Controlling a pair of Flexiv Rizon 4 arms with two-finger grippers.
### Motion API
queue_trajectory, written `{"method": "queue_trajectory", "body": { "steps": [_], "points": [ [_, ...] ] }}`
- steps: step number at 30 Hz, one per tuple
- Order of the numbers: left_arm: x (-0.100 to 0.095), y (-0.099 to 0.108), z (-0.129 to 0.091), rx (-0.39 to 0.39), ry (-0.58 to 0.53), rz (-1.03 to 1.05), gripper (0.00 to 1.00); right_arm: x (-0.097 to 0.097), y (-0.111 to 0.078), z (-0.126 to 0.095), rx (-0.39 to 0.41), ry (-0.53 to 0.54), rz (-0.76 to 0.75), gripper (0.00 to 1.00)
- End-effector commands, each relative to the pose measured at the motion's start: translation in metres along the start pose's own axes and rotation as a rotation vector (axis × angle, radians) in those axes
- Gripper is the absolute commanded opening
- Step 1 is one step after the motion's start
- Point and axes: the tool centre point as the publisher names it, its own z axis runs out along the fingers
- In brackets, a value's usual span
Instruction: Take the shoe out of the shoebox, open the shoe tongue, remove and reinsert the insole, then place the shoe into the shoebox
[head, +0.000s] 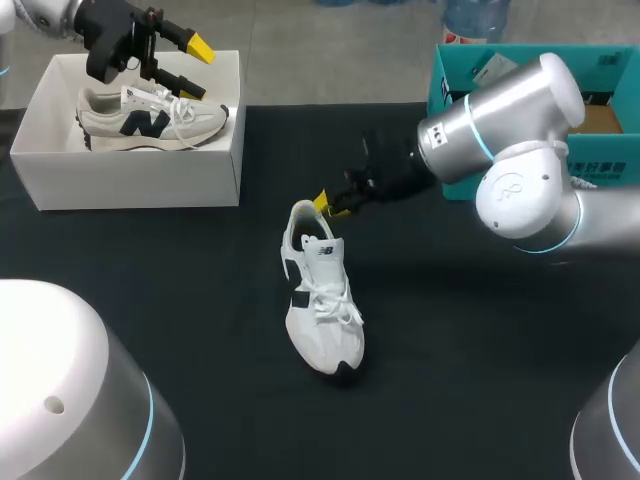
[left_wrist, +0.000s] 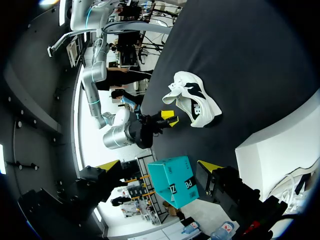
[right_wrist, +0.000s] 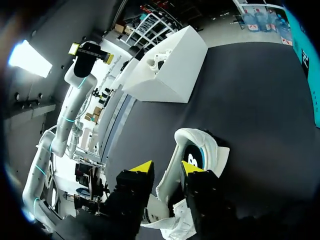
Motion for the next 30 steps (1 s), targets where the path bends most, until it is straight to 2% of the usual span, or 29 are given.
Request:
{"method": "queue_trajectory", "body": {
  "steps": [1, 15, 17, 21, 26, 30],
  "points": [
    [0.000, 0.000, -0.001, 0.003, 0.002, 0.001, 1.00, 0.006, 0.004, -0.006, 0.022, -0.141, 0.019, 0.00],
    [0.000, 0.000, -0.001, 0.003, 0.002, 0.001, 1.00, 0.006, 0.004, -0.006, 0.022, -0.141, 0.019, 0.00],
    [0.000, 0.000, -0.001, 0.003, 0.002, 0.001, 1.00, 0.012, 0.013, -0.003, 0.148, -0.323, 0.057, 0.00],
    [0.000, 0.000, -0.001, 0.003, 0.002, 0.001, 1.00, 0.015, 0.022, 0.008, 0.282, -0.579, 0.053, 0.00],
    [0.000, 0.000, -0.001, 0.003, 0.002, 0.001, 1.00, 0.014, 0.023, 0.011, 0.327, -0.715, 0.050, 0.00],
    [0.000, 0.000, -0.001, 0.003, 0.002, 0.001, 1.00, 0.012, 0.018, 0.009, 0.315, -0.748, 0.055, 0.00]
  ]
}}
